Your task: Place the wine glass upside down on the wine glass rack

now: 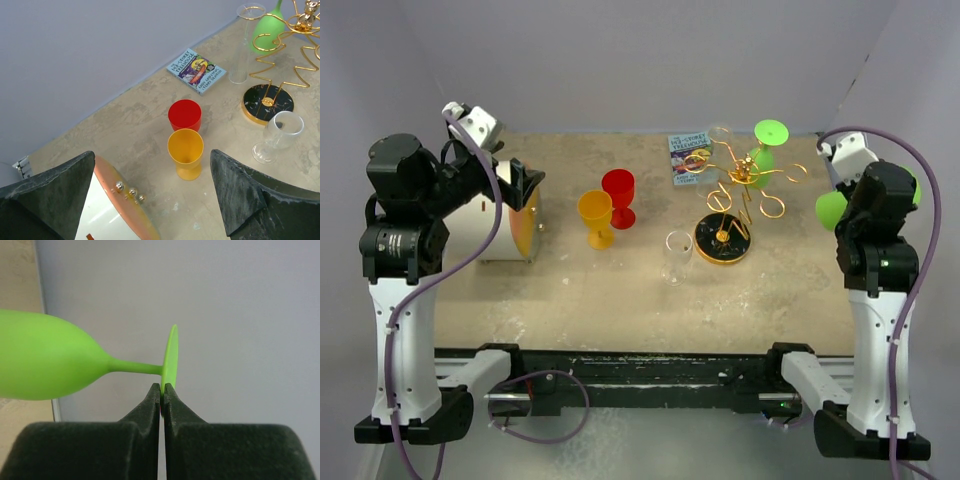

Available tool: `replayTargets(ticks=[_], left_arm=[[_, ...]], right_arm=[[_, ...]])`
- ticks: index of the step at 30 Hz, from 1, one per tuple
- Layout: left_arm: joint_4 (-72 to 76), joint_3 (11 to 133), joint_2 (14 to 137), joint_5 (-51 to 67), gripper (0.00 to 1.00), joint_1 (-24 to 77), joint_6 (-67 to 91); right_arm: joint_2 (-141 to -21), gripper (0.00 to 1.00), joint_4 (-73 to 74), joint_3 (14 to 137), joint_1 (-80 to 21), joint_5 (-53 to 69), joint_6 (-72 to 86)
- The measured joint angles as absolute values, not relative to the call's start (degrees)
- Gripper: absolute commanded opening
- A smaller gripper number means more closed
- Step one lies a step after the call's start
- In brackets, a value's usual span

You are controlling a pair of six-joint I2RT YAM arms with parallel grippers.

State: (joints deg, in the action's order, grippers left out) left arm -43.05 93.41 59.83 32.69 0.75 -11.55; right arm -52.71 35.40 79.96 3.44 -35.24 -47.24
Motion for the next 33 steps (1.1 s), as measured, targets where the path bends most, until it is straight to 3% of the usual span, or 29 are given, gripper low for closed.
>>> replayTargets(ticks=[33], left_arm=[[-42.7,88.9,57.7,31.0,0.99,0.5,-11.5]], right_arm=[[-53.6,0.00,40.4,78.8,0.7,-22.6,-56.2]])
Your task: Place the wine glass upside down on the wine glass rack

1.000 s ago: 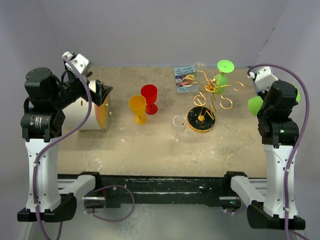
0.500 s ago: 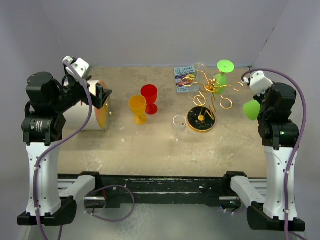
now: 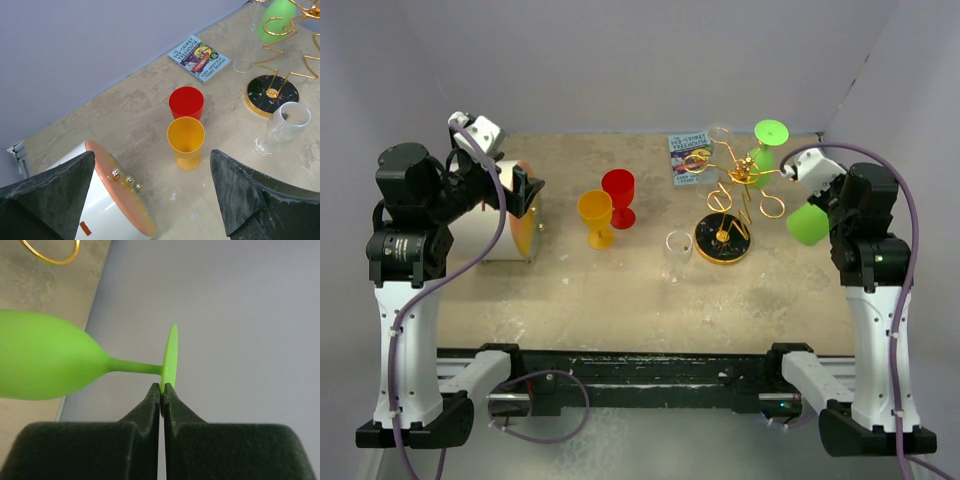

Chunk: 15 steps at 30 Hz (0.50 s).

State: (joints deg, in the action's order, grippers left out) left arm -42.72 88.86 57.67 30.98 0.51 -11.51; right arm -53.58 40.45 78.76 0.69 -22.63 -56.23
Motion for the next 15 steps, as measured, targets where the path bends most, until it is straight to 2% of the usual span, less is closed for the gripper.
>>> replayTargets(ticks=[15], left_arm=[[-42.3,86.5,57.5,31.2,0.99,0.4,-11.5]], right_arm=[[-56.0,0.00,43.4,79.3,-2.6,-7.1,-58.7]])
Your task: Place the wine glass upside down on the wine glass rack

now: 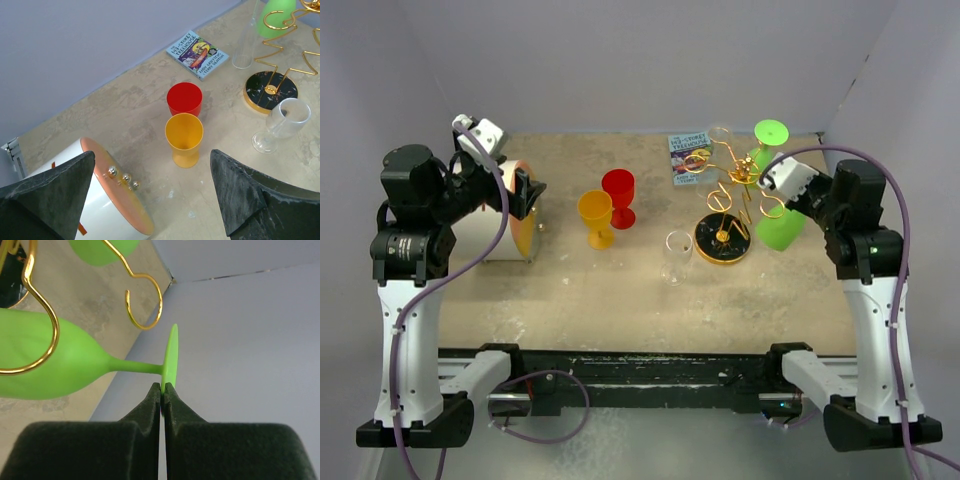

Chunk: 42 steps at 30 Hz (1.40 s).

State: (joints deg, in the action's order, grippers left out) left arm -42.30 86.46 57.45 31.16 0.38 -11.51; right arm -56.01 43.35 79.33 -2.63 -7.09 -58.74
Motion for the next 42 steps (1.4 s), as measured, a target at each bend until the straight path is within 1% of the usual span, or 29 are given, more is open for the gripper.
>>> replayTargets(ticks=[4,13,19,27,42], left_arm=[[-42.2,86.5,57.3,31.2,0.99,0.4,-11.5],[-41.5,86.5,57.3,31.3,0.99,0.4,-11.5],[-41.3,86.4,57.4,31.5,0.99,0.4,-11.5],[-41.2,86.3,57.3,32.0,0.99,0.4,-11.5],[-40.3,84.4,56.7,33.2,0.99,0.4,-11.6]], right_arm=[[-56.6,0.00,43.2,79.5,-4.0,-4.8,-59.0],[-58.7,0.00,41.8,79.5,-7.7,-4.6,-61.5],[-59.7,0.00,41.8,80.1,-8.3,-4.3,-65.7],[-61.7,0.00,42.1,83.2,-8.3,0.0,-72.9],[-63.4,0.00,41.7,83.3,-8.3,2.5,-81.5]])
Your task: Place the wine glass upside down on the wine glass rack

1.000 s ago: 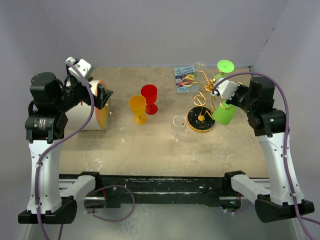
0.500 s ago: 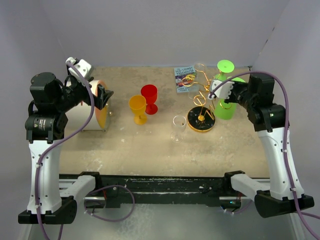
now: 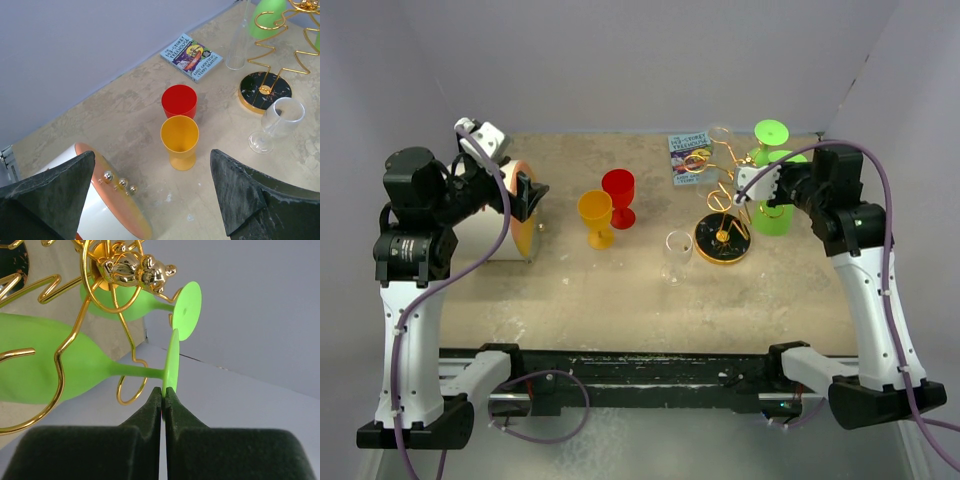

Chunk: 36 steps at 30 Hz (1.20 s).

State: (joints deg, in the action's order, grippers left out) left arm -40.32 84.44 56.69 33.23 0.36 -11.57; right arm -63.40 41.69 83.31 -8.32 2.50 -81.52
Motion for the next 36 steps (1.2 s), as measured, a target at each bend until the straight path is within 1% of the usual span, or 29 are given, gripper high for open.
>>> replayTargets(ticks=[17,26,36], left_arm=[[-40.3,84.4,56.3,33.5,0.99,0.4,-11.6],[-40.3,84.4,55.1,33.5,0.99,0.4,-11.7],[-40.4,84.4,55.0,33.5,0.99,0.3,-11.8]], right_arm=[[-65.1,0.00,40.5,82.6,-8.4,1.9,-85.7],[-65.3,0.00,38.4,79.7,-8.4,-1.5,-89.4],[-65.1,0.00,36.8,79.0,-8.4,-3.7,-89.5]])
